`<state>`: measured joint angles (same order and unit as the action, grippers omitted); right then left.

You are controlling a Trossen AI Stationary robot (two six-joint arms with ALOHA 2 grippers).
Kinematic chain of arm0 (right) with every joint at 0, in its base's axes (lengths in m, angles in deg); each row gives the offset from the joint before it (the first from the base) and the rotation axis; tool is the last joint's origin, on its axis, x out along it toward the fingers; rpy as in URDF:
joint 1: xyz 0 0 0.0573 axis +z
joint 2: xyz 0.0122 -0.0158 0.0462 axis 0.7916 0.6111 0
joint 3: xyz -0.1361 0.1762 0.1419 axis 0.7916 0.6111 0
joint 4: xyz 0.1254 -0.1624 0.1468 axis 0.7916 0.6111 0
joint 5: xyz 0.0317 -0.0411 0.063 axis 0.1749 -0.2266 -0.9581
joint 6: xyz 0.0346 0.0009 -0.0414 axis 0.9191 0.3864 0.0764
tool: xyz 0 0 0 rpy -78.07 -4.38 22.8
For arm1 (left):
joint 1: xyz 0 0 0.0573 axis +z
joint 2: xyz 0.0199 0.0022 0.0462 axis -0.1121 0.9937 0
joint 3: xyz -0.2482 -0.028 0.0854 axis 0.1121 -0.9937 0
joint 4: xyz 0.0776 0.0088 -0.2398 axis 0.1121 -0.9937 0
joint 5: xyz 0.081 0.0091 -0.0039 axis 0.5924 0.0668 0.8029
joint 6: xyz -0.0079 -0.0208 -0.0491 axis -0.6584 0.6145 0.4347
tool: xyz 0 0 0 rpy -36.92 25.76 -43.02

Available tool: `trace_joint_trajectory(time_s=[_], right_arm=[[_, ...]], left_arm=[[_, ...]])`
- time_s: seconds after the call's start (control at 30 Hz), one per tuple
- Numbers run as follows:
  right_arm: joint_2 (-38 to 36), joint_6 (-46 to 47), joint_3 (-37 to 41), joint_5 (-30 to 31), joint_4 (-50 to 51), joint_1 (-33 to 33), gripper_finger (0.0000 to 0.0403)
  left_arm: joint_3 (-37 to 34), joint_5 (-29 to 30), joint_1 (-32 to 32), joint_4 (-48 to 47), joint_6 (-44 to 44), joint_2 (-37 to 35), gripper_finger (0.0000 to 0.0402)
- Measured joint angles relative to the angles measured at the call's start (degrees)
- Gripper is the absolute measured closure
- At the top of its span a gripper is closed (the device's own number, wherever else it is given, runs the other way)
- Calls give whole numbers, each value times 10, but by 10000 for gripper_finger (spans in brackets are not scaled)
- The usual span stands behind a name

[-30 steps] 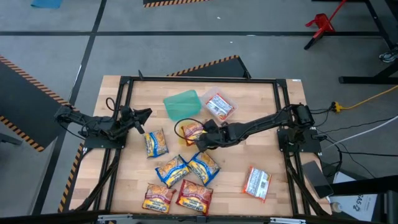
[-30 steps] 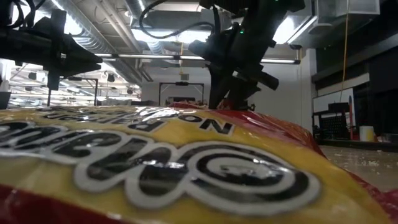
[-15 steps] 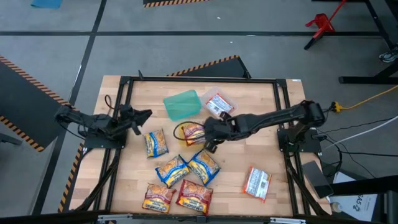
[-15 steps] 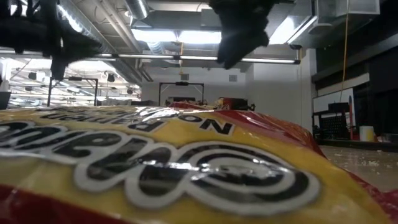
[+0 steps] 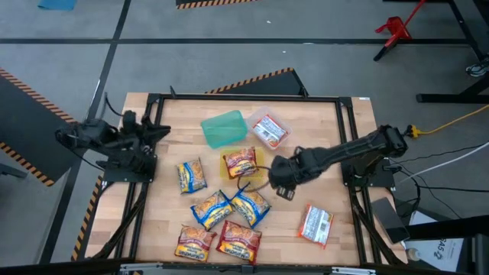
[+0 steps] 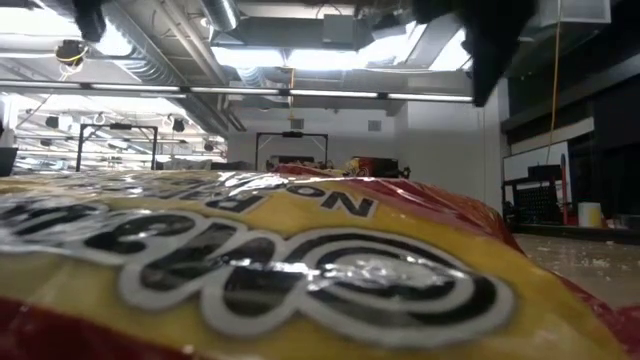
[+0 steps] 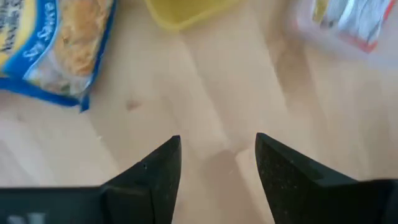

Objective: Sort Maruchan noodles
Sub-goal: Put the orange noodle pack into the white bin

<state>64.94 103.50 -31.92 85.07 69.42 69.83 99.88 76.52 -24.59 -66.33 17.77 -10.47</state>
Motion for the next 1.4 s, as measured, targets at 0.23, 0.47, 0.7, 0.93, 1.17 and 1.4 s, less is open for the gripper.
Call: trace_joint_trajectory(time_s=[0.23, 0.47, 0.7, 0.93, 1.17, 1.4], right_arm=[[-3, 213, 10, -15, 11, 124, 214], [-2, 515, 82, -36, -31, 248, 212], [-2, 723, 139, -69, -110, 343, 148], [-2, 859, 182, -86, -134, 380, 83], [34, 871, 212, -97, -201, 356, 77], [33, 867, 238, -80, -226, 330, 85]], left_arm=[[92, -20, 0, -51, -38, 81, 319], [94, -42, 0, -28, -109, 153, 315], [94, -114, 0, 5, -106, 190, 286], [94, -116, 0, 19, -103, 221, 258], [94, -69, 0, 32, -99, 228, 254], [94, -49, 9, 32, -105, 235, 254]])
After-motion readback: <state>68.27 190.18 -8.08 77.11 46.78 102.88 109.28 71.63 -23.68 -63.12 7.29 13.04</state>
